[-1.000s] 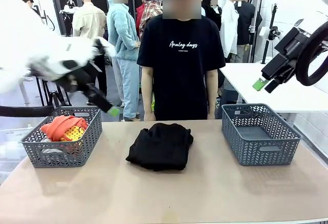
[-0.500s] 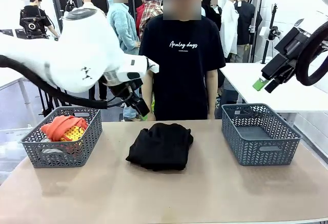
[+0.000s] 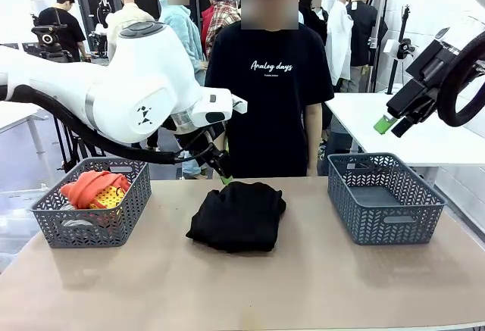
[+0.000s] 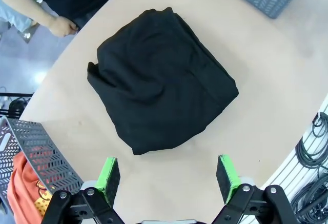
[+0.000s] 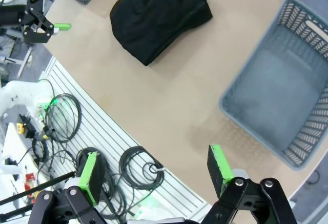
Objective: Sort the tops and bottoms.
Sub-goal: Lift clothes from the center of the table with your left hand.
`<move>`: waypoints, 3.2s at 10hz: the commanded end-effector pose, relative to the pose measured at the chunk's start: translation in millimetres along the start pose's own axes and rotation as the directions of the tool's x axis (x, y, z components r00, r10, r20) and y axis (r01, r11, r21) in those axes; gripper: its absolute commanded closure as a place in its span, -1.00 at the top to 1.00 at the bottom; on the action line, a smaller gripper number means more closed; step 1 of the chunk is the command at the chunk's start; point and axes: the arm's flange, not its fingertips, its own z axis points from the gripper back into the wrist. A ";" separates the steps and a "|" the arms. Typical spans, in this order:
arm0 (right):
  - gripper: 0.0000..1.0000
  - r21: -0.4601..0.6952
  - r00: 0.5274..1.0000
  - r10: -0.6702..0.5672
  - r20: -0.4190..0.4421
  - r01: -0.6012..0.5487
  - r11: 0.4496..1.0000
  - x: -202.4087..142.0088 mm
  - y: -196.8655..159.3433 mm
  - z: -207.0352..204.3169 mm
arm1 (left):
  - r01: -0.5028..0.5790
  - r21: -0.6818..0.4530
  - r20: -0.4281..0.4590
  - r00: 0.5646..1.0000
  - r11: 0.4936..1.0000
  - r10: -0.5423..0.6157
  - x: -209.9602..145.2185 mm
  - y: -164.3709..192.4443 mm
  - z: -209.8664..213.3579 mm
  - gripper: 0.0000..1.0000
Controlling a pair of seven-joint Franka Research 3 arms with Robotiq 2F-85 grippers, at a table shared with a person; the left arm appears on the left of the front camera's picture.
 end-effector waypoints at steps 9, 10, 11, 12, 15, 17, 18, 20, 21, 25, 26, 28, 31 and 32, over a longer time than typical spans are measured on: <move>1.00 -0.011 1.000 -0.001 -0.011 0.001 1.000 -1.3 0.3 -0.6 | -0.039 -0.113 -0.144 0.989 0.993 0.023 81.0 20.4 -20.7 0.96; 1.00 -0.011 1.000 -0.001 -0.011 0.001 1.000 -1.3 0.3 -0.6 | -0.070 -0.111 -0.190 0.981 0.991 0.048 90.2 26.0 -31.9 0.96; 1.00 -0.011 1.000 -0.001 -0.011 0.001 1.000 -1.3 0.3 -0.6 | -0.134 -0.122 -0.265 0.959 0.983 0.098 96.1 31.7 -50.2 0.96; 1.00 -0.011 1.000 -0.001 -0.011 0.001 1.000 -1.3 0.3 -0.6 | -0.177 -0.127 -0.315 0.940 0.976 0.129 97.9 34.8 -69.1 0.96; 1.00 -0.011 1.000 -0.001 -0.011 0.001 1.000 -1.3 0.3 -0.6 | -0.285 -0.088 -0.382 0.895 0.955 0.232 98.4 40.7 -119.7 0.96; 1.00 -0.011 1.000 -0.001 -0.011 0.001 1.000 -1.3 0.3 -0.6 | -0.313 -0.008 -0.339 0.895 0.950 0.292 94.7 38.0 -138.0 0.96; 1.00 -0.011 1.000 -0.001 -0.011 0.001 1.000 -1.3 0.3 -0.6 | -0.325 0.014 -0.315 0.896 0.946 0.312 92.5 34.1 -145.4 0.96; 1.00 -0.011 1.000 -0.001 -0.011 0.001 1.000 -1.3 0.3 -0.6 | -0.351 0.055 -0.268 0.896 0.935 0.353 90.8 35.2 -144.9 0.96; 1.00 -0.011 1.000 -0.001 -0.011 0.001 1.000 -1.3 0.3 -0.6 | -0.326 -0.027 -0.320 0.898 0.945 0.301 95.5 37.3 -147.0 0.96; 1.00 -0.011 1.000 -0.001 -0.011 0.001 1.000 -1.3 0.3 -0.6 | -0.363 0.000 -0.274 0.896 0.932 0.350 101.5 31.7 -149.4 0.96; 1.00 -0.011 1.000 -0.001 -0.011 0.001 1.000 -1.3 0.3 -0.6 | -0.419 -0.019 -0.280 0.874 0.908 0.398 105.4 28.7 -159.7 0.96; 1.00 -0.011 1.000 -0.001 -0.011 0.001 1.000 -1.3 0.3 -0.6 | -0.467 0.015 -0.296 0.842 0.884 0.450 107.0 24.7 -179.9 0.96; 1.00 -0.011 1.000 -0.001 -0.011 0.001 1.000 -1.3 0.3 -0.6 | -0.510 0.138 -0.319 0.789 0.849 0.525 101.5 26.5 -207.7 0.96; 1.00 -0.011 1.000 -0.001 -0.011 0.001 1.000 -1.3 0.3 -0.6 | -0.505 0.152 -0.315 0.790 0.850 0.526 101.0 25.8 -211.1 0.96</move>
